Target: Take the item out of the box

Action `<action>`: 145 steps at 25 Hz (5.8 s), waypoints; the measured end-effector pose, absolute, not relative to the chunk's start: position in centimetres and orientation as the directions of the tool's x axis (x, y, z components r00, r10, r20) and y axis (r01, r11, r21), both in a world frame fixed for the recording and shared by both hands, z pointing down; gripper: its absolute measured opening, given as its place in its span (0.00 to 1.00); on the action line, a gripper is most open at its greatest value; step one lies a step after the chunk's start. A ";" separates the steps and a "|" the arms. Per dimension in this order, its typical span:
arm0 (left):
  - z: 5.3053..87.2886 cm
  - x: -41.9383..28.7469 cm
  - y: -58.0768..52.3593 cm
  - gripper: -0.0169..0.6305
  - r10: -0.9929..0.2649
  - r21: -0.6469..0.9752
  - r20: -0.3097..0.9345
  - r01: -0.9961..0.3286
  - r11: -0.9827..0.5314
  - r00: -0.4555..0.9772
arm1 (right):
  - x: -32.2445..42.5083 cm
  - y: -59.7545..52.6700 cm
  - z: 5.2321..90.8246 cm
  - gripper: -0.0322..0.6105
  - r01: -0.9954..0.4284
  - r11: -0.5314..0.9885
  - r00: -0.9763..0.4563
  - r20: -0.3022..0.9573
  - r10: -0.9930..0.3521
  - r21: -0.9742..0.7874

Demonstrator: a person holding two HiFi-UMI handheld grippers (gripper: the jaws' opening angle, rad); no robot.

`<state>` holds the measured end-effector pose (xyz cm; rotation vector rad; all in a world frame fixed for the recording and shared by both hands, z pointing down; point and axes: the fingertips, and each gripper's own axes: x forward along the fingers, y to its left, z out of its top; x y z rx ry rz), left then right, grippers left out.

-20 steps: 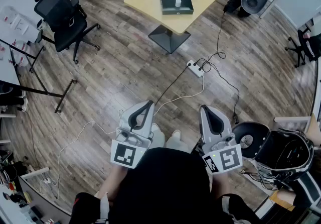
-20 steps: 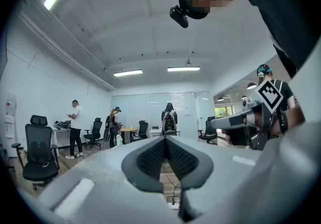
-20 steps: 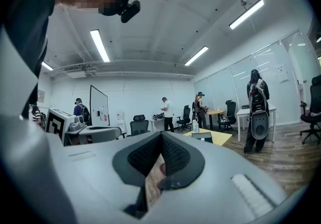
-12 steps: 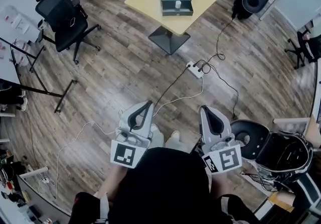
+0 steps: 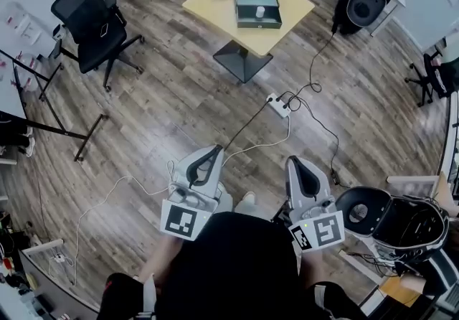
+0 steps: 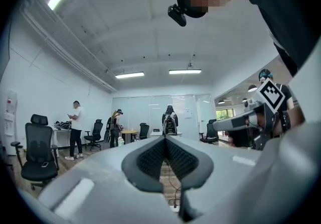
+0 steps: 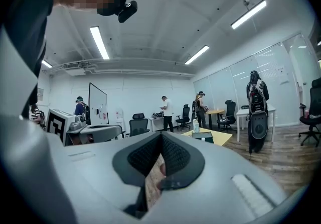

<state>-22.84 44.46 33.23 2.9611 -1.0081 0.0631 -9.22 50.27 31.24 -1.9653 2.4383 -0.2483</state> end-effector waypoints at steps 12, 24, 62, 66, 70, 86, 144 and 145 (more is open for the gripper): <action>32.5 -28.0 40.3 0.03 -0.622 -0.017 -0.012 -0.622 -0.783 0.783 | -13.4 46.4 30.5 0.05 -0.977 0.180 -0.188 0.058 -0.981 -0.114; 33.3 -27.7 38.0 0.03 -0.614 0.002 0.011 -0.614 -0.789 0.789 | -12.7 43.9 30.7 0.05 -0.977 0.167 -0.178 0.077 -0.981 -0.133; 32.4 -11.2 18.5 0.03 -0.730 -0.041 0.015 -0.729 -0.683 0.684 | 3.9 21.0 31.2 0.05 -0.925 0.338 -0.352 0.060 -0.934 -0.174; 32.4 -8.8 17.6 0.03 -0.735 -0.039 0.012 -0.734 -0.678 0.678 | 6.5 20.0 31.8 0.05 -0.918 0.336 -0.355 0.061 -0.933 -0.211; 32.8 -7.7 16.9 0.03 -0.741 -0.033 0.021 -0.740 -0.672 0.671 | 7.8 19.4 32.1 0.05 -0.919 0.333 -0.353 0.064 -0.934 -0.213; 34.4 -3.1 11.3 0.03 -0.677 -0.031 0.038 -0.676 -0.736 0.735 | 13.1 15.9 33.6 0.05 -0.951 0.216 -0.239 0.083 -0.967 -0.221; 45.8 4.4 -16.5 0.03 -0.277 0.078 0.179 -0.294 -0.953 0.944 | 12.6 -6.0 36.7 0.05 -0.970 -0.177 0.133 0.245 -0.960 -0.168; 46.2 4.7 -16.6 0.03 -0.279 0.081 0.185 -0.298 -0.951 0.942 | 12.8 -6.3 36.9 0.05 -0.970 -0.172 0.126 0.251 -0.960 -0.170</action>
